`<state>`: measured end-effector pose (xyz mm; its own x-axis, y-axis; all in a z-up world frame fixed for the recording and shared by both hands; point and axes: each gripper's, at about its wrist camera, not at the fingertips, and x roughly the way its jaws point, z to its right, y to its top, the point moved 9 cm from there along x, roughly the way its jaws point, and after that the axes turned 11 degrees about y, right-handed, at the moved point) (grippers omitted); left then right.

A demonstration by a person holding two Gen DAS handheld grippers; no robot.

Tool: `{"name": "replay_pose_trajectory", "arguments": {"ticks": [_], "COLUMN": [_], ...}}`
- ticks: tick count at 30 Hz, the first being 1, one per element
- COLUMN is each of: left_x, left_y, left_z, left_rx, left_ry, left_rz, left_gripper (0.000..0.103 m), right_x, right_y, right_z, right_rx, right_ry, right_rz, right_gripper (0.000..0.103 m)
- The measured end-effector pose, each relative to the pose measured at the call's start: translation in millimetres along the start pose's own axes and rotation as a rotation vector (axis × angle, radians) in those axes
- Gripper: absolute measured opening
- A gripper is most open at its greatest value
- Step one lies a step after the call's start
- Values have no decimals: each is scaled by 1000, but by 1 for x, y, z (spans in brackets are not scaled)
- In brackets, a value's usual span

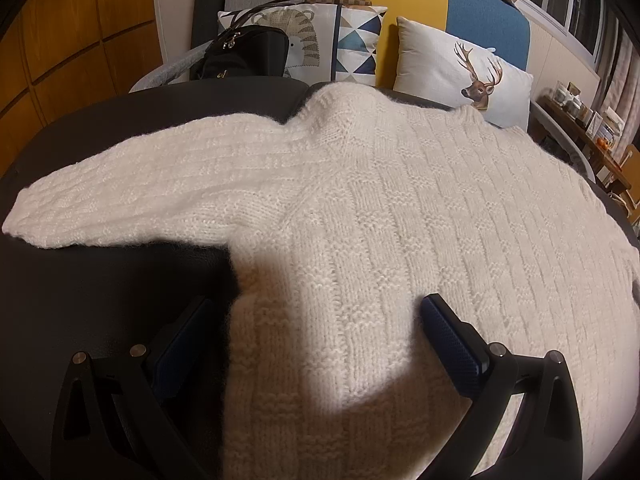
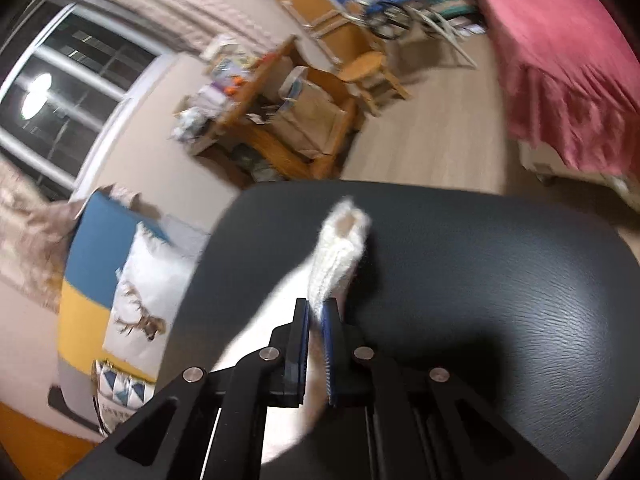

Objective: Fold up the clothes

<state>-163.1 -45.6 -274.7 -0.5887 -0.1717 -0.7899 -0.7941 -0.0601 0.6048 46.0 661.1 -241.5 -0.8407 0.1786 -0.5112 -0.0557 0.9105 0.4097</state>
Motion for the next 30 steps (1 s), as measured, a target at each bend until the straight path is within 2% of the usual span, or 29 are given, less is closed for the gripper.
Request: {"name": "replay_pose_trajectory", "arguments": {"ticks": [2,7,13,20,23,28,30], "left_x": [0,0,0,0,0,-16,-24], "left_y": [0,0,0,-1,0,12,18], "left_z": [0,0,1,1,1,26,37], "left_rx": [-1,-2,-4,-5,-6,-24,-32], "left_ry": [-1,-1,-2,-2,-5,-76,-109], "left_rz": [-1,-1,-2,-3,-8,-16,-19], "left_gripper": [103,103,103,103,103,103,103], "right_x": [0,11,36,66,78,96,95], "right_y": [-4,-43,-137,-258,-309,-394,-411], "right_z": [-28,-117,-218,-255,-270,-294,-289], "right_rx": [-51,-204,-373,-449,-482,-534,-539], "right_ry": [42,170,321,383,410,453,464], "right_rz": [-12,-86,-230,-412,-490,-620,-658], "right_gripper": [6,6,6,5,1,1,4]}}
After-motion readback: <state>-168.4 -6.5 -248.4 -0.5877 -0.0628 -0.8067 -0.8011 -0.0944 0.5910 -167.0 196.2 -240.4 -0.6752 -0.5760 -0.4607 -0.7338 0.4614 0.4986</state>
